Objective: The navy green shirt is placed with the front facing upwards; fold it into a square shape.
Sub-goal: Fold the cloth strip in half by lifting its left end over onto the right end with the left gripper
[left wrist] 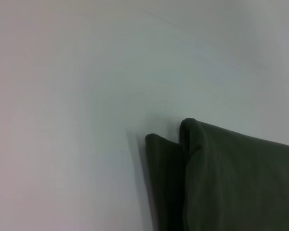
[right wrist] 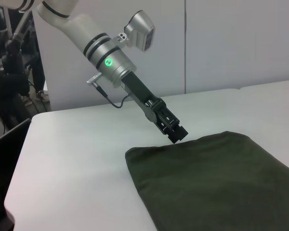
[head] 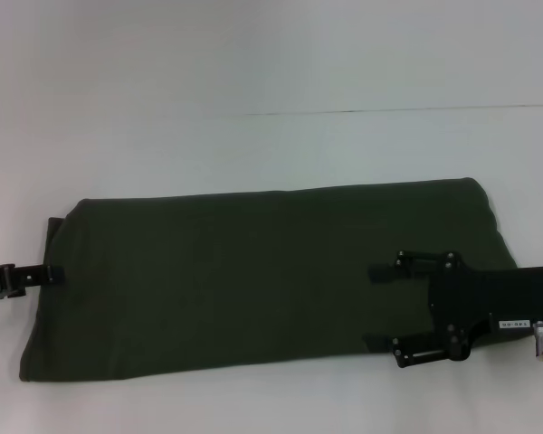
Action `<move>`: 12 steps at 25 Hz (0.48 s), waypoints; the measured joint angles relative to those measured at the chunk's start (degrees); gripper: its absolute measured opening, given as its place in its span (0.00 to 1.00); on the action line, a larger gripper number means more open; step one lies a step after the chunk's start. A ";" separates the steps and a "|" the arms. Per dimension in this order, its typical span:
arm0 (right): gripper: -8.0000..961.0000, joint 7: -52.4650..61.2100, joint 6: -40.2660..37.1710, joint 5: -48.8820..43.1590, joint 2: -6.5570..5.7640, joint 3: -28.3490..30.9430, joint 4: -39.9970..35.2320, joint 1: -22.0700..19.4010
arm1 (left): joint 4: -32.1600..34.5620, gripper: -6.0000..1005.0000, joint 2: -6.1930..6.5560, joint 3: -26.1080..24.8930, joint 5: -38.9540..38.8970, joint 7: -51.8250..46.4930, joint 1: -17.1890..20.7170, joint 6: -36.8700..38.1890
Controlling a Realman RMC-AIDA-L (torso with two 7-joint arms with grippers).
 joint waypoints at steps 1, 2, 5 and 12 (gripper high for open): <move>0.95 0.01 0.04 0.00 0.00 0.00 0.00 0.00 | -0.02 0.79 0.00 0.09 0.12 0.03 0.00 -0.18; 0.95 0.03 0.10 0.00 0.00 0.00 0.00 0.01 | -0.03 0.79 0.00 0.23 0.27 0.03 0.00 -0.32; 0.95 0.26 0.37 0.00 0.00 0.00 0.00 0.03 | -0.03 0.79 -0.01 0.74 0.68 0.05 0.00 -0.47; 0.95 0.85 0.44 0.00 0.00 0.00 -0.06 0.31 | -0.02 0.79 -0.09 0.92 0.79 0.06 -0.17 -0.49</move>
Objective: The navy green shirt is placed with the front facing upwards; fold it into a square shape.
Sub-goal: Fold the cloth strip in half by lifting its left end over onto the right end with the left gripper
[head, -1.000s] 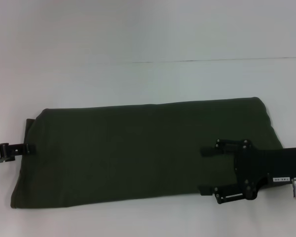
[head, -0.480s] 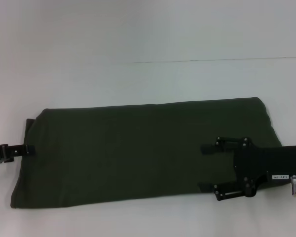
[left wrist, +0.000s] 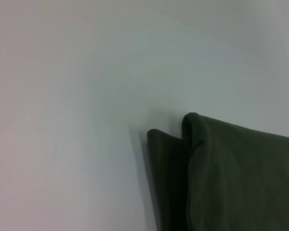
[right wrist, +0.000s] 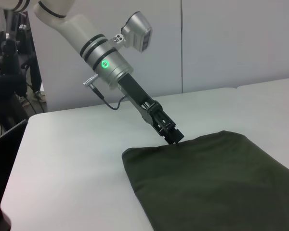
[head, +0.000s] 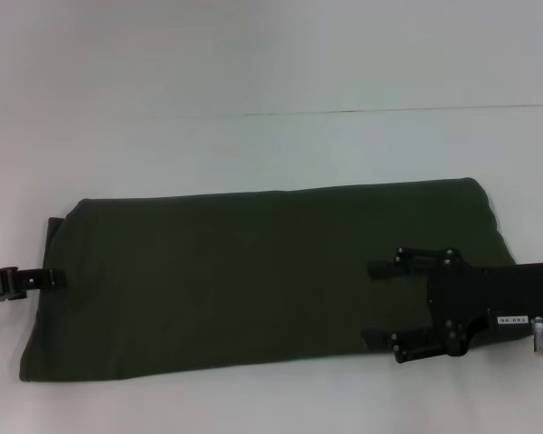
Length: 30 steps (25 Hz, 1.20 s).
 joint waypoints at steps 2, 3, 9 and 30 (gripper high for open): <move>0.95 0.29 0.05 0.00 0.00 0.00 -0.04 0.04 | 0.00 0.78 0.00 0.11 0.00 0.00 -0.02 0.00; 0.95 0.47 0.07 0.00 0.00 0.00 -0.07 0.05 | 0.01 0.78 0.00 0.25 0.00 0.00 -0.03 0.00; 0.95 0.70 0.12 0.00 -0.08 0.00 -0.18 0.22 | -1.28 0.78 0.00 0.72 0.45 0.01 -0.29 -0.81; 0.95 1.42 0.93 -0.13 -0.09 0.00 -0.39 0.38 | -3.26 0.77 0.07 3.57 0.41 -0.13 -1.73 -0.83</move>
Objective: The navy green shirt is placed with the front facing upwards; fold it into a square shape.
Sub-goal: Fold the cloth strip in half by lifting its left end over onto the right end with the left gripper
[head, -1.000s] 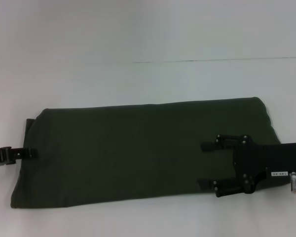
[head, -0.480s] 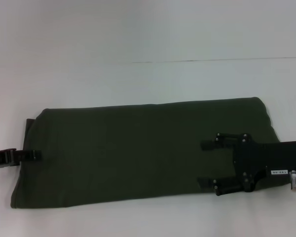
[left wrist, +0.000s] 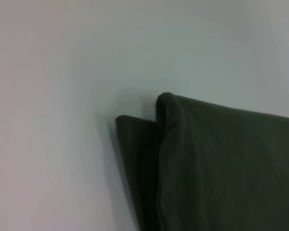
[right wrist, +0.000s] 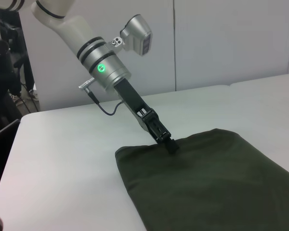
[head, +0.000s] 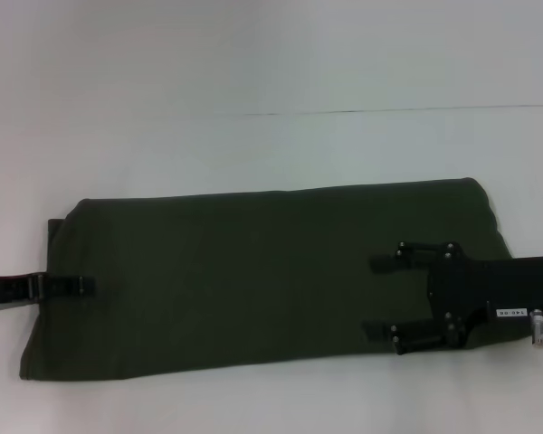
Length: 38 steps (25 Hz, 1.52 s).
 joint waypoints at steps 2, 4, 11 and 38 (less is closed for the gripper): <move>0.95 0.00 0.04 -0.01 0.00 0.00 0.01 0.01 | -0.16 0.76 -0.03 0.05 -0.14 0.00 -0.16 0.23; 0.95 0.00 0.08 -0.05 0.00 0.00 0.03 0.02 | -0.37 0.76 -0.04 0.06 -0.19 0.02 -0.38 0.47; 0.95 0.05 0.13 -0.15 0.00 0.00 0.25 0.02 | -0.81 0.76 -0.07 0.85 -0.26 0.25 -1.02 0.56; 0.95 0.89 0.15 0.04 -0.09 0.05 0.28 -0.15 | 1.17 0.04 0.26 1.11 0.11 0.45 -1.01 -0.62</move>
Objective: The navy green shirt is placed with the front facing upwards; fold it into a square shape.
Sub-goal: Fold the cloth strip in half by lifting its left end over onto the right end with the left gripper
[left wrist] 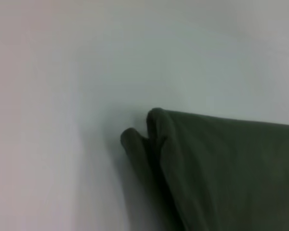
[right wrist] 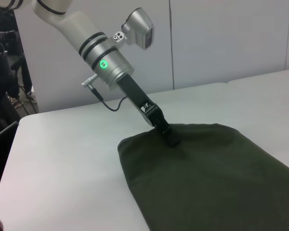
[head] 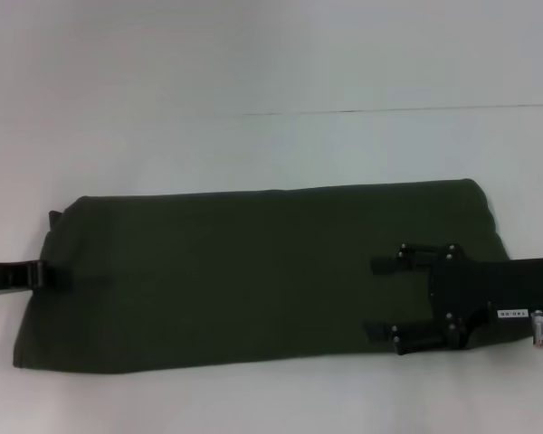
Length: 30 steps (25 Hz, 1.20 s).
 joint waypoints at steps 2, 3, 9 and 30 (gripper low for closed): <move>0.95 0.04 0.01 0.02 0.00 0.21 0.05 0.00 | 1.01 0.04 0.12 -0.11 0.00 0.01 0.30 0.12; 0.95 0.05 0.05 0.03 0.00 0.31 0.10 0.00 | 1.56 0.04 0.23 -0.17 0.00 0.01 0.48 0.19; 0.95 1.01 1.74 0.10 0.11 0.48 0.19 -0.15 | 3.46 0.04 1.11 -0.79 1.32 0.41 1.29 0.05; 0.95 1.49 5.78 0.46 -0.14 0.96 2.72 -2.95 | 8.76 0.04 -4.81 13.43 -17.79 -3.21 -7.94 6.64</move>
